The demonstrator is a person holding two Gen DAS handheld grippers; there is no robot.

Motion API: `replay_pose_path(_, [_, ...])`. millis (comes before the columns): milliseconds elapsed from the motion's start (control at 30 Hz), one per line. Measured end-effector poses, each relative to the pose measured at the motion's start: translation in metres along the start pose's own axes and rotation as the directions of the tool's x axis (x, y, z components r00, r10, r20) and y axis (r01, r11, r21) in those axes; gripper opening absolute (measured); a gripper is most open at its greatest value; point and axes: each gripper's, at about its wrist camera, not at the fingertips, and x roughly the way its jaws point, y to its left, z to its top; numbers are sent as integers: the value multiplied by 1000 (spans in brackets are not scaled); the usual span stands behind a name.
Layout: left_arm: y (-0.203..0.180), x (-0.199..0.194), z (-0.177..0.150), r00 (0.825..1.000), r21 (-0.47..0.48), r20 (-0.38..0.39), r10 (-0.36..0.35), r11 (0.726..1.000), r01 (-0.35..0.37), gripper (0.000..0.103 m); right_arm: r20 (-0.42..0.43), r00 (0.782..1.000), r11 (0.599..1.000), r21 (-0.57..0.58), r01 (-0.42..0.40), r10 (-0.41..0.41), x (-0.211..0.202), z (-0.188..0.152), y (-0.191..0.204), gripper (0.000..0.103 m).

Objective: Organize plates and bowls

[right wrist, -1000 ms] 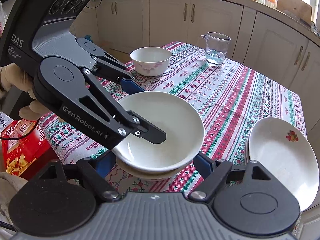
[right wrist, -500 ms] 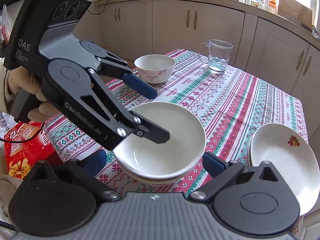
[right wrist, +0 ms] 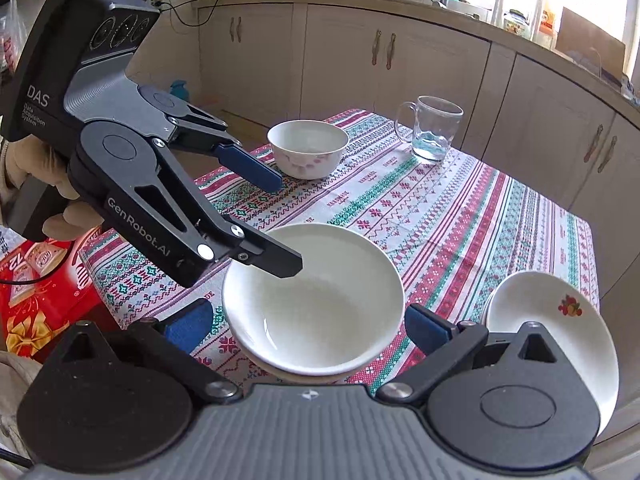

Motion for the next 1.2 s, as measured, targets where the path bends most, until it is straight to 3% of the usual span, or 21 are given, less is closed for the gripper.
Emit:
replay_pose_path(367, [43,-16,-23,990,-82,53,130,989,-125,92,10,999,991,-125,45,-44,10,39,6,103])
replay_pose_path(600, [77,-11,-36,965,-116,57,255,962,-247,97,14,999,988,-149,34,-32,31,77,-4,103])
replay_pose_path(767, [93,1,-40,943,-94,58,327,943,-321,97,-4,1000,987,-162,-4,4,50,101,-12,103])
replay_pose_path(1133, [126,36,-32,917,-104,68,393,917,-386,97,-105,989,972,-200,-126,106,106,148,-26,103])
replay_pose_path(1200, [130,42,-31,920,-110,68,387,919,-379,97,-119,987,970,-202,-134,112,116,155,-28,103])
